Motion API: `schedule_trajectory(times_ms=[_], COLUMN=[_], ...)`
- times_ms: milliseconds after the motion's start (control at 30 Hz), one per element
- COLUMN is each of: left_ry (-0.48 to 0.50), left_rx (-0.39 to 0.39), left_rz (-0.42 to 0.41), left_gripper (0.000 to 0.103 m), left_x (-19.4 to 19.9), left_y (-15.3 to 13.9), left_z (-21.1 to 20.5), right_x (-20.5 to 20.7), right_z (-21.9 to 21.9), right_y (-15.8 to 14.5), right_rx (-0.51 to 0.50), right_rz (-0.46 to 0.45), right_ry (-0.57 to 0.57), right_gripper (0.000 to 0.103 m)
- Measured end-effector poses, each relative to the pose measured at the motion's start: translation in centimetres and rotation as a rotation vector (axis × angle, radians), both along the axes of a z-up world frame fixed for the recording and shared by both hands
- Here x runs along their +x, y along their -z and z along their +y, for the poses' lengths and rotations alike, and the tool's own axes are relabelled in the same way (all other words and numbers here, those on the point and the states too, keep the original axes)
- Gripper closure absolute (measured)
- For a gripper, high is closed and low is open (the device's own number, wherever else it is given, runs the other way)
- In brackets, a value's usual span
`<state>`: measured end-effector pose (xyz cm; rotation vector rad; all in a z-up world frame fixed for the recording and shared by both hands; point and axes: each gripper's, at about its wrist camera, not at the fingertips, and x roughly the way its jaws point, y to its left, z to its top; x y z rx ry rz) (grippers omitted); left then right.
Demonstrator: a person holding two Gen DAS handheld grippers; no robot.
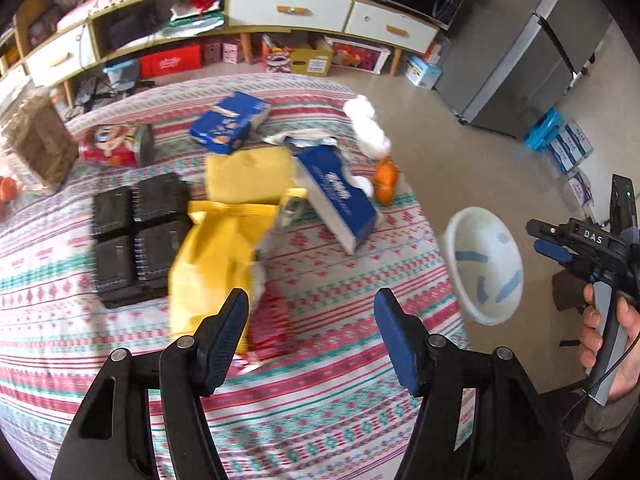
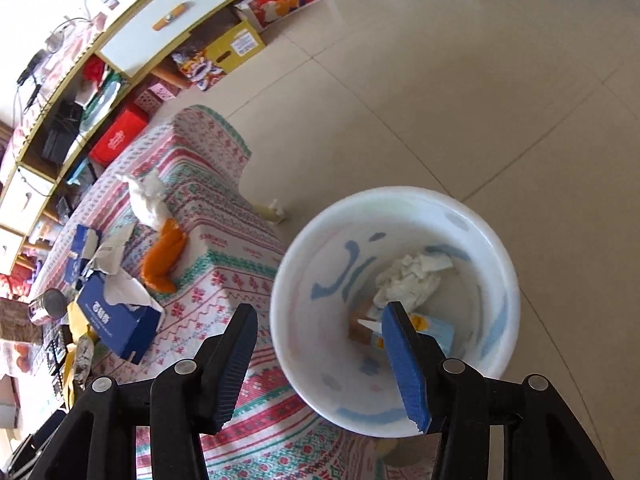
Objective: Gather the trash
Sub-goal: 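Grasp the yellow snack bag with the left tool while the right tool grasps the blue biscuit box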
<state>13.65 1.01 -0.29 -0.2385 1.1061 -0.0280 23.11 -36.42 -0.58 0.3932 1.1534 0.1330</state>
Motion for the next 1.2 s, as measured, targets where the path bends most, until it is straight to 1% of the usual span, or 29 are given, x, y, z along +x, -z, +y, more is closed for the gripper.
schedule_trajectory(times_ms=[67,133,200,267,333,400,533,600,700,800,900,1000,1100,1200], left_ry=[-0.049,-0.093,-0.119,-0.132,-0.124,-0.094,-0.087,-0.105,-0.130,-0.130,-0.128,-0.135,-0.137,-0.138], left_rx=[0.008,0.005,-0.020,-0.049,-0.060,-0.086,-0.141,-0.161,-0.203,-0.221,-0.214,-0.248,-0.258,-0.268], left_rz=[-0.008,-0.007,-0.012,-0.010,0.006,0.016,0.031,0.032,0.028,0.032,0.033,0.040,0.040,0.037], left_gripper=[0.035,0.035,0.035,0.035,0.035,0.035,0.035,0.035,0.035,0.035,0.035,0.035,0.035,0.036], left_x=[-0.8,-1.3,-1.9,-2.2,-1.9,-1.5,-0.9,-0.7,-0.5,-0.1,0.3,0.7,0.7,0.7], left_y=[-0.3,-0.3,0.2,0.9,1.9,2.8,4.0,4.4,4.8,5.0,5.3,5.8,6.2,6.5], left_z=[3.0,5.5,7.2,8.0,7.6,7.0,6.5,6.8,7.4,7.4,7.4,7.7,7.8,7.9], right_x=[-0.1,0.0,0.0,-0.1,-0.3,-0.4,-1.0,-1.3,-1.2,-0.7,-0.5,-0.3,0.0,0.7], right_z=[1.0,2.5,4.1,5.8,7.6,9.4,13.2,15.1,17.7,19.9,22.3,24.2,25.7,26.5], right_y=[-0.3,-0.4,-0.6,-0.5,-0.2,0.3,1.3,1.6,2.1,2.9,3.6,4.0,4.3,5.4], right_rx=[-0.002,-0.026,-0.047,-0.072,-0.115,-0.156,-0.207,-0.238,-0.251,-0.240,-0.295,-0.355,-0.411,-0.465], right_rz=[-0.021,-0.037,-0.050,-0.058,-0.058,-0.052,-0.053,-0.070,-0.086,-0.082,-0.105,-0.146,-0.185,-0.186], right_ry=[-0.023,-0.055,-0.095,-0.137,-0.177,-0.221,-0.335,-0.395,-0.474,-0.536,-0.587,-0.635,-0.677,-0.699], right_gripper=[0.046,0.045,0.045,0.045,0.040,0.037,0.036,0.034,0.032,0.031,0.031,0.031,0.031,0.031])
